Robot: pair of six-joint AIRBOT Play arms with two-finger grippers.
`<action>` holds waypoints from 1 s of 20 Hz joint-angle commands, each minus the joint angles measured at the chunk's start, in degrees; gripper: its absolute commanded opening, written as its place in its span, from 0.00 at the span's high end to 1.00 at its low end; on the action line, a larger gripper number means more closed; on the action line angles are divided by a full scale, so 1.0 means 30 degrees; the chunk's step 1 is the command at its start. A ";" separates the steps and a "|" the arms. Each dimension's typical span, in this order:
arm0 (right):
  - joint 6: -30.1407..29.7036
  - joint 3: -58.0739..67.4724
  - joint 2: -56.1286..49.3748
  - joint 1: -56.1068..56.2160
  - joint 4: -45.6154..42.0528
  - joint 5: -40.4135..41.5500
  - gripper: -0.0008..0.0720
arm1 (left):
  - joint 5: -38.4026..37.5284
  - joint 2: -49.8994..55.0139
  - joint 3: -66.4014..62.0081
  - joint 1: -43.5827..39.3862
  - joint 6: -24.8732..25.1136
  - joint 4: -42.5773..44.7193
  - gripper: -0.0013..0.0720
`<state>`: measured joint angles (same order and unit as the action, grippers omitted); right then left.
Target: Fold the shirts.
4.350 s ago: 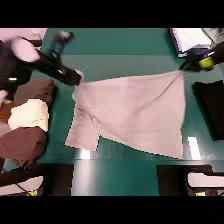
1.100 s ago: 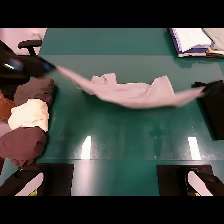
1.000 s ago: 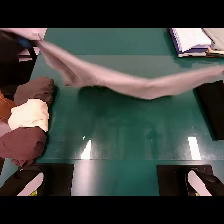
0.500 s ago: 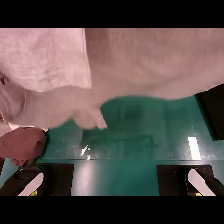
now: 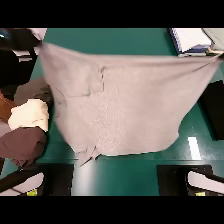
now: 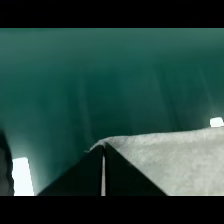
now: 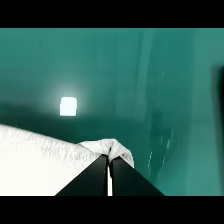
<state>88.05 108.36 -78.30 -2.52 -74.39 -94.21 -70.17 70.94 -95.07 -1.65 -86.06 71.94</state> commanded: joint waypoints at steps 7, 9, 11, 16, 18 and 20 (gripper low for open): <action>0.0270 0.3643 -1.0739 0.0889 -0.0036 0.1953 0.98 | 0.4211 0.8473 0.1253 0.0015 0.1851 -0.0189 0.95; 0.0124 0.3526 -1.0673 0.0882 -0.0022 0.2914 0.98 | 0.4058 0.8408 0.0911 0.0066 0.2361 -0.0080 0.95; -0.1005 0.1938 -0.9551 0.0867 -0.0117 0.2849 0.98 | 0.1676 0.8386 -0.0036 0.0459 0.2368 -0.0117 0.95; -0.1734 -0.3796 -0.5829 0.0357 -0.0379 0.3541 0.98 | -0.2113 0.8094 0.0903 0.1231 0.2849 -0.0138 0.96; -0.1741 -0.5705 -0.4903 0.0233 -0.0401 0.4415 0.98 | -0.1974 0.7890 0.2178 0.0918 0.2863 -0.0306 0.95; -0.1763 -0.6987 -0.4648 0.0182 -0.0182 0.4903 0.98 | -0.1792 0.7759 0.3534 0.0561 0.2856 -0.0321 0.95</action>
<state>83.29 93.76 -94.83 -1.54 -75.31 -82.35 -74.11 94.76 -88.86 0.86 -77.95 71.31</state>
